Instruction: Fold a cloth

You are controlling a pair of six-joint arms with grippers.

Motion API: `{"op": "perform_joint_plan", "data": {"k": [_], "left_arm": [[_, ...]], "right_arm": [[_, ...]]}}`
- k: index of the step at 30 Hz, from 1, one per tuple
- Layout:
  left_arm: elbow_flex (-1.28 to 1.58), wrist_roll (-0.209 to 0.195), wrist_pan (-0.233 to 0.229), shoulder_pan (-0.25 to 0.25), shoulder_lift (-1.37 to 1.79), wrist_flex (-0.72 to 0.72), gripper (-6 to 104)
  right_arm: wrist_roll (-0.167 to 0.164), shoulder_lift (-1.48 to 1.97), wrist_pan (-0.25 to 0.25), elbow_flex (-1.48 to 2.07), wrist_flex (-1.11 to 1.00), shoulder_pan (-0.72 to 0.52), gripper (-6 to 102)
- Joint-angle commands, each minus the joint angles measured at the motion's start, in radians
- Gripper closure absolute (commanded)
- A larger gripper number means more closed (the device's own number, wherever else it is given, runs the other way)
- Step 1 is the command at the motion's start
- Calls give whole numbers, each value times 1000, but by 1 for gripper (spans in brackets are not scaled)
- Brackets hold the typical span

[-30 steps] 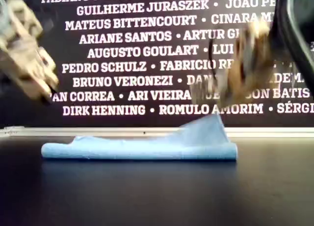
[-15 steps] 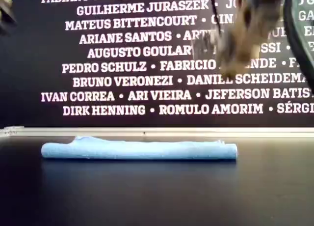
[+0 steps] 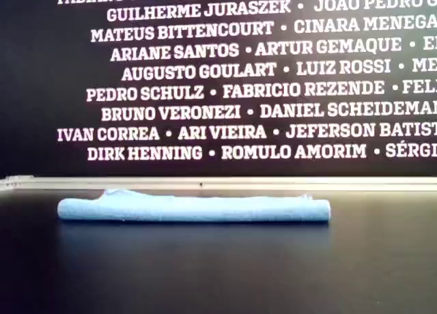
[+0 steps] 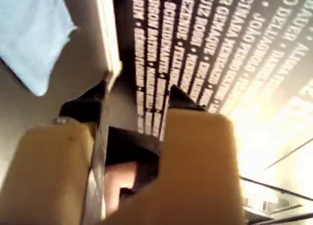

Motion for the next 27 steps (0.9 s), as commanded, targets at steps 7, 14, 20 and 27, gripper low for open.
{"op": "perform_joint_plan", "data": {"k": [7,14,20,27], "left_arm": [[67,11,-3,18,3,-29,55],[310,3,-5,20,58,-232,55],[451,14,-5,20,103,-288,55],[657,17,-5,20,104,-299,55]], "right_arm": [[5,377,235,345,-74,0,32],[3,775,241,1005,-479,2,32],[-14,1146,249,1717,-867,0,34],[-14,1290,249,2198,-1026,0,34]]}}
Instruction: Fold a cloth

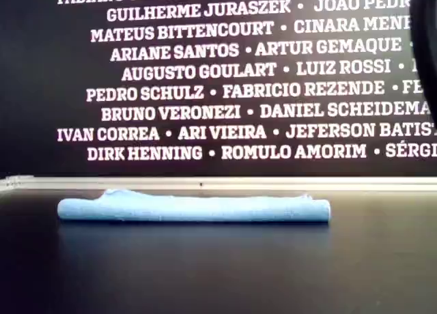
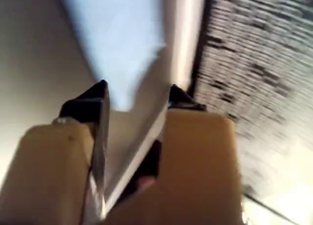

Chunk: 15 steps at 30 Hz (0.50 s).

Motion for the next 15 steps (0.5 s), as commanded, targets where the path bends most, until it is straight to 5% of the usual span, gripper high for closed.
{"op": "perform_joint_plan", "data": {"k": [1,9,15], "left_arm": [[43,6,-5,20,23,-49,55],[322,5,-5,83,106,-463,55],[480,5,5,74,130,-529,55]], "right_arm": [[-5,72,8,130,-103,-9,33],[-3,83,6,282,-296,-8,32],[-3,83,0,339,-302,-5,33]]}}
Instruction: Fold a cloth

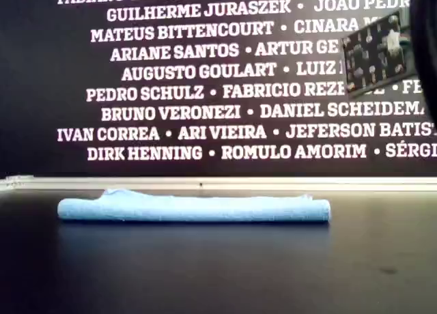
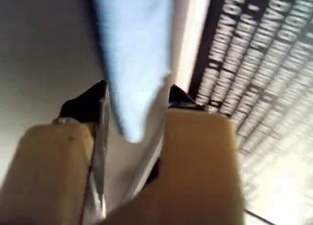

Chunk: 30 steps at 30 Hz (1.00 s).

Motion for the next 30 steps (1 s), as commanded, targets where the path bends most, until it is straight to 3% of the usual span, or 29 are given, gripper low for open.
{"op": "perform_joint_plan", "data": {"k": [1,11,15,19,22,30], "left_arm": [[2,5,6,15,21,-41,55],[-20,5,14,12,-187,-60,55],[-215,0,12,12,-390,-61,55],[-468,-11,12,2,-750,-61,54],[-624,-12,12,-37,-962,-61,46],[-839,-9,12,-173,-1106,-61,13]], "right_arm": [[-3,37,-8,14,-46,-5,33],[11,14,-14,28,-48,14,33],[12,-84,-20,-9,-67,21,33],[15,-348,-94,-153,-69,48,33],[15,-607,-144,-374,-69,48,32],[-2,-1350,-201,-931,-69,52,29]]}}
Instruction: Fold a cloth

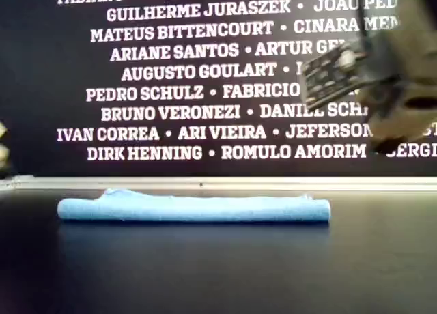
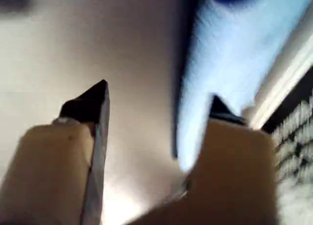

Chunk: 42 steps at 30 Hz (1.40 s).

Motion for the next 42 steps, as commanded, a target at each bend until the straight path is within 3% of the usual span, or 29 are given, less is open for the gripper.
{"op": "perform_joint_plan", "data": {"k": [1,5,10,27,42], "left_arm": [[-130,-2,-9,-61,-14,-31,11],[-233,-2,-12,-64,-121,-31,8],[-339,-2,-12,-61,-290,-31,8],[-566,-2,-12,-55,-503,-29,8],[-663,-5,-14,-54,-606,-29,8]], "right_arm": [[-8,-270,-32,-273,-51,3,27],[-8,-456,-87,-433,-49,3,17],[0,-554,-166,-531,-49,5,15],[9,-851,-172,-857,-49,2,15],[9,-874,-164,-890,-49,3,15]]}}
